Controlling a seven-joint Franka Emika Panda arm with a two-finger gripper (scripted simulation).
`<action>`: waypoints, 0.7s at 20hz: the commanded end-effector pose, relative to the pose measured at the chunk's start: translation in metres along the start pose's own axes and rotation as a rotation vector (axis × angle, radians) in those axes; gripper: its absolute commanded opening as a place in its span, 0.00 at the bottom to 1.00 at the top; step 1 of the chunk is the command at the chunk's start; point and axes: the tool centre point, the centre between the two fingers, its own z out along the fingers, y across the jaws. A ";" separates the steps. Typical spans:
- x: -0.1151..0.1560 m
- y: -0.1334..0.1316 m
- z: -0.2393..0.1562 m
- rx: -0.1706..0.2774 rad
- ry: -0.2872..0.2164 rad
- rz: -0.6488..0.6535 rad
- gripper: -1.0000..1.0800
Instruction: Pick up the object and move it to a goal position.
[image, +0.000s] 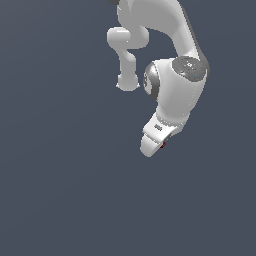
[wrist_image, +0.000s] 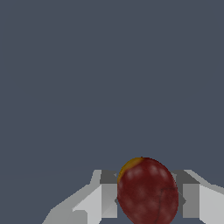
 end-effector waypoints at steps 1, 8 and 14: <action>0.009 -0.004 -0.028 0.001 0.000 0.000 0.00; 0.033 -0.013 -0.097 0.001 0.000 0.001 0.00; 0.047 -0.018 -0.136 0.001 0.000 0.001 0.00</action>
